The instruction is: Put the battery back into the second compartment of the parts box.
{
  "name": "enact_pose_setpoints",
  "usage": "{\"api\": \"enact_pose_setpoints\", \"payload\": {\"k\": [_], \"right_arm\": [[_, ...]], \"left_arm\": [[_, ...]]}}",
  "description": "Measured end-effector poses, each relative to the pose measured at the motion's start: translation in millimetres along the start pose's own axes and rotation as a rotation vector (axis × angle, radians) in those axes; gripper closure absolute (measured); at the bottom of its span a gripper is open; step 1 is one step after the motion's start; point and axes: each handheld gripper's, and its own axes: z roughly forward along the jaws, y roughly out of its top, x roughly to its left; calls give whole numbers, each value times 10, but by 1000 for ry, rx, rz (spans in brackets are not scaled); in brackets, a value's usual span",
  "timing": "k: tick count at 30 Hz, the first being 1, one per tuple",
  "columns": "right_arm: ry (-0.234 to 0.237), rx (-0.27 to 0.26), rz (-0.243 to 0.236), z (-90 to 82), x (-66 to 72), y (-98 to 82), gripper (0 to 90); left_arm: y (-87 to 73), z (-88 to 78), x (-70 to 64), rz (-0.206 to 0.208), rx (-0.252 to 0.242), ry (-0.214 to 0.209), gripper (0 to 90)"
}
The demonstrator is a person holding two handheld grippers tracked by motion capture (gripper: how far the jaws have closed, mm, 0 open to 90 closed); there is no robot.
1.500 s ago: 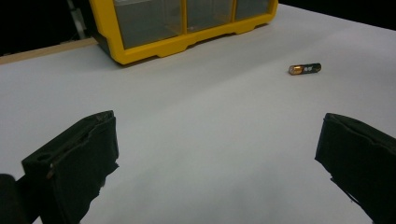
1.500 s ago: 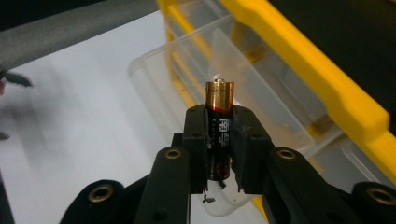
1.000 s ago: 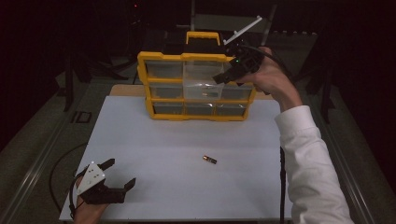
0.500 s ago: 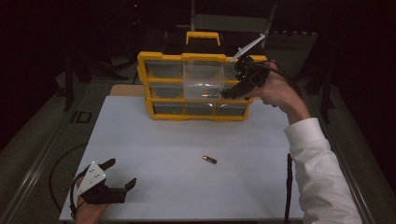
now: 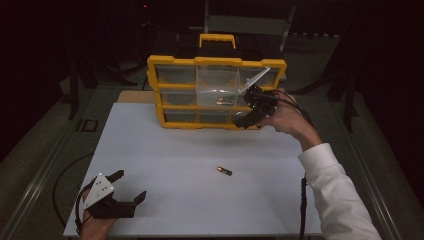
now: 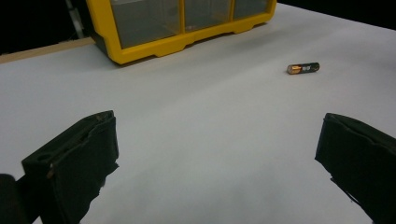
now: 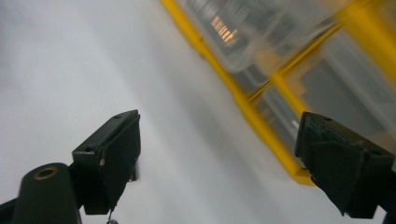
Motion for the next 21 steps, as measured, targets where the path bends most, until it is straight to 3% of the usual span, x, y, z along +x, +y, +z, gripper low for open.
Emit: {"api": "enact_pose_setpoints", "payload": {"k": [6,21], "right_arm": [[22,32,-22,231,109,-103,145],[63,62,-58,532,304,-240,149]], "left_arm": [[0,-3,0,-2,-1,1,1],[0,-1,-1,1,1,0,1]]}}
